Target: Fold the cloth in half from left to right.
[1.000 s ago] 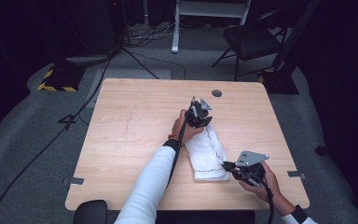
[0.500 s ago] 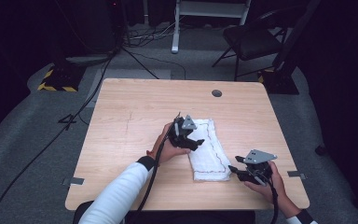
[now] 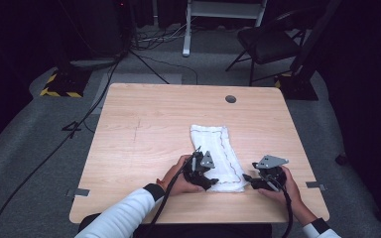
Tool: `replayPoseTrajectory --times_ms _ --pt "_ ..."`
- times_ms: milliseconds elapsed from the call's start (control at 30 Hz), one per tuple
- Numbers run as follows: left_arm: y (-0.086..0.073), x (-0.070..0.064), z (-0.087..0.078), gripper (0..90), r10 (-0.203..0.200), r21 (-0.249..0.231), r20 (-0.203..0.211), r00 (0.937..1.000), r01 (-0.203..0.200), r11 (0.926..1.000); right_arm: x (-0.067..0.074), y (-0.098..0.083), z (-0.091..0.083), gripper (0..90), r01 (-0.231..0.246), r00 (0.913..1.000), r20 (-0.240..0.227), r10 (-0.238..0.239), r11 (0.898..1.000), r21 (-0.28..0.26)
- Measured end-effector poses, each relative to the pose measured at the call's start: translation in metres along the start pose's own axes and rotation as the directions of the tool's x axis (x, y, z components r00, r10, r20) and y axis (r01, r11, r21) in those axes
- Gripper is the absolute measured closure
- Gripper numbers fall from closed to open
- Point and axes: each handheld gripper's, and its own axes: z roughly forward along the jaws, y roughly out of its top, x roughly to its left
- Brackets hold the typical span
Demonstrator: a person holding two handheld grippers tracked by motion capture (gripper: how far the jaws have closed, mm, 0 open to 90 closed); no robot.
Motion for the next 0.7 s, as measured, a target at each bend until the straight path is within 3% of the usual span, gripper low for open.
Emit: replayPoseTrajectory --times_ms 67,333,567,700 --pt "-0.002 0.001 -0.001 32.3 -0.007 -0.001 0.001 1.0 0.007 1.0 0.001 -0.001 0.001 39.8 0.011 0.9996 -0.028 -0.011 1.0 0.005" --pt "-0.014 0.0 -0.009 32.2 -0.008 -0.012 -0.008 0.9999 0.008 0.9999 0.01 0.002 0.004 40.5 0.036 0.9982 -0.048 -0.036 0.999 0.0" --pt "-0.023 0.008 -0.016 32.3 0.003 -0.016 0.008 1.0 -0.003 0.9999 0.015 0.016 0.016 37.4 0.046 0.9979 -0.045 -0.046 0.999 0.004" --pt "-0.028 0.014 -0.021 32.4 0.004 -0.011 0.01 0.9999 -0.004 0.9999 0.014 0.026 0.026 36.0 0.038 0.9969 -0.069 -0.037 0.999 0.012"
